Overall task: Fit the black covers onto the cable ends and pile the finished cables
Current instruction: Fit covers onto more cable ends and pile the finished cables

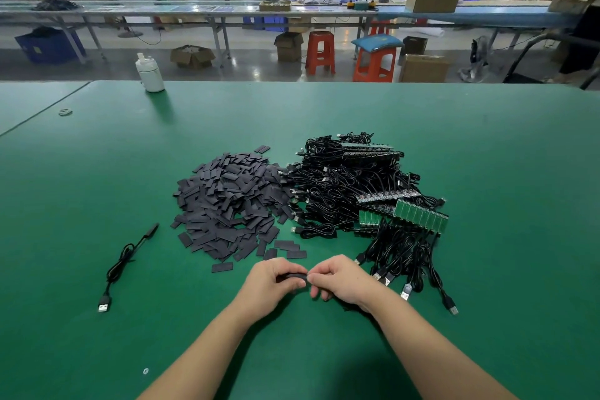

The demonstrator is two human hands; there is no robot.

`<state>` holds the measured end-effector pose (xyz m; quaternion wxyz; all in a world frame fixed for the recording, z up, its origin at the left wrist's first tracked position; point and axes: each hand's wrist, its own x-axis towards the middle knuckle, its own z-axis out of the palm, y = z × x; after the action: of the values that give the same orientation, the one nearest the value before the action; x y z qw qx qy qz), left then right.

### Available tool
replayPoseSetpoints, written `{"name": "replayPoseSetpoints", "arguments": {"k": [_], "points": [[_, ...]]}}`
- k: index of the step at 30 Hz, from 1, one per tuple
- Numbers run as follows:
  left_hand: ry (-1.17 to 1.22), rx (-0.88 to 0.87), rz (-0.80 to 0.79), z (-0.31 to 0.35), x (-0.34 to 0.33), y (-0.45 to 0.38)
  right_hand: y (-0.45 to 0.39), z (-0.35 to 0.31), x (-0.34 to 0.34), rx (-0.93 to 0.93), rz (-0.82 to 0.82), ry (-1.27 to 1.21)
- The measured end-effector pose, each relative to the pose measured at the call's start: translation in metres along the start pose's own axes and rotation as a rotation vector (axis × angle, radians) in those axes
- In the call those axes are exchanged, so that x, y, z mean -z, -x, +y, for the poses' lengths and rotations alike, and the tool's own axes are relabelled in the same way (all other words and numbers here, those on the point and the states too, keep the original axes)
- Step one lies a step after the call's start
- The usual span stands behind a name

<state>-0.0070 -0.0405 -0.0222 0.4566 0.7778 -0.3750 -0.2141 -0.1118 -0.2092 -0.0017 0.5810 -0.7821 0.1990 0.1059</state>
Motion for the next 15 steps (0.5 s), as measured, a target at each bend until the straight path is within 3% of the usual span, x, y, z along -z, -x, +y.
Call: {"name": "replayPoseSetpoints", "arguments": {"k": [15], "points": [[-0.01,0.027,0.042,-0.004,0.0,-0.003,0.001,0.012,0.008,0.067,-0.033,0.023]]}}
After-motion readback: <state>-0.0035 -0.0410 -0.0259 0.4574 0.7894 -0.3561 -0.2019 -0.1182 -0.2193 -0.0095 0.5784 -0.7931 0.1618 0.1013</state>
